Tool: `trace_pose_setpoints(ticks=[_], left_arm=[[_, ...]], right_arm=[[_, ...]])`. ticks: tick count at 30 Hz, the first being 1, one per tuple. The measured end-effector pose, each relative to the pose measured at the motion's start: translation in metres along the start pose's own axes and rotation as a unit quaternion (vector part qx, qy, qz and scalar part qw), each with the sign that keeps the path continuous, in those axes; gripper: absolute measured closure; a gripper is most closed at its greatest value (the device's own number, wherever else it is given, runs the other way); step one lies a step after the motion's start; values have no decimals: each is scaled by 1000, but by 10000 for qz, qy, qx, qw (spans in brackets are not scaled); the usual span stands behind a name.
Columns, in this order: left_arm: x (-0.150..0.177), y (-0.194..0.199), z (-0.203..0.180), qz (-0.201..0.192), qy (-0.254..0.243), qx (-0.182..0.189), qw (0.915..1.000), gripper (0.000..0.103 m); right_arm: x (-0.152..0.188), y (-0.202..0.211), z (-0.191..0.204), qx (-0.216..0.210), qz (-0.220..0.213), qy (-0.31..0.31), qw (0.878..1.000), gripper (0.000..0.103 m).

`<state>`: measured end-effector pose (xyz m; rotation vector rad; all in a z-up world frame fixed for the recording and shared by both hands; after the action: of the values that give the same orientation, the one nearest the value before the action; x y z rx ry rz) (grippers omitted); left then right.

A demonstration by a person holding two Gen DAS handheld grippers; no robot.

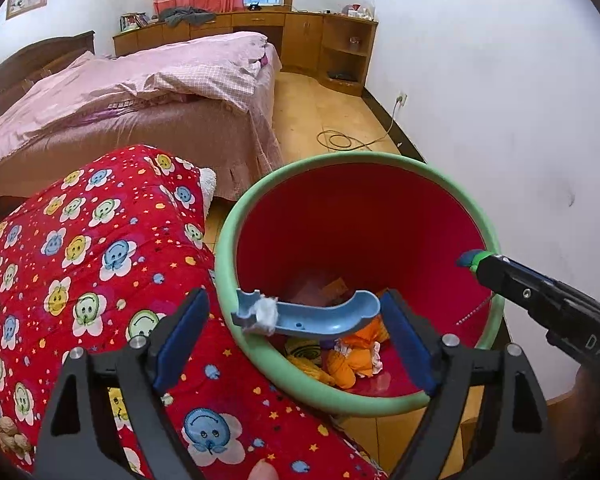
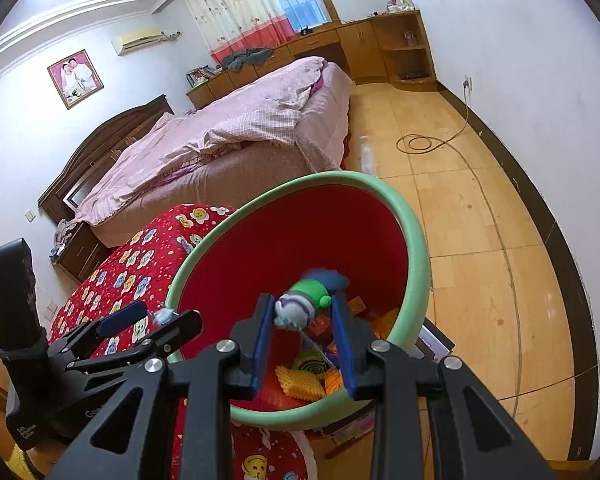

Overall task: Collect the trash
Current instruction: 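Open both tools to drop the scoop and toy into the bin, then move both open tools back over the bedspread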

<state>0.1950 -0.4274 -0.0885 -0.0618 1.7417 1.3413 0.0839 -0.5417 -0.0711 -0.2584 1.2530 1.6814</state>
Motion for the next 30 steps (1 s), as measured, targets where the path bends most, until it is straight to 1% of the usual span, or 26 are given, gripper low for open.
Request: trace_pose_setpoints(ticks=[7, 13, 15, 16, 17, 22, 26, 30], left_arm=[[-2, 9, 2, -155, 11, 32, 9999, 15], [-1, 16, 7, -155, 87, 55, 9998, 14], [-1, 20, 9, -183, 102, 43, 9998, 14], [0, 22, 11, -191, 116, 27, 9997, 14], [0, 24, 13, -189, 128, 20, 9997, 14], [4, 38, 25, -199, 280, -9, 9994, 14], [8, 51, 41, -225, 400, -129, 9989, 14], [14, 69, 61, -277, 575, -306, 9975, 14]], right_arm=[[1, -3, 2, -5, 19, -6, 10000, 71], [2, -4, 5, -3, 14, -42, 10000, 70], [2, -4, 6, -15, -16, -28, 10000, 65], [2, -3, 8, -18, -31, -16, 10000, 59], [2, -2, 10, -18, -53, -3, 10000, 57], [3, 1, 19, -32, -81, 46, 10000, 53], [7, 6, 33, -121, -75, 129, 9998, 51], [12, 11, 53, -226, -90, 214, 9995, 46]])
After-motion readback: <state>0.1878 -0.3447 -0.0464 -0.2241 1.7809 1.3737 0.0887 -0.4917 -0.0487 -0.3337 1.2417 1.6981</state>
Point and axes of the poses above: each gripper's, at about its wrist camera, not at the fingertips, and y roughly against the way its jaws point, z to its left, x to its underside, the point moved 9 cm from there along -y, roughly the way its jaws point, and after that the axes turned 8 degrees about -x, right-handed, at the moved point
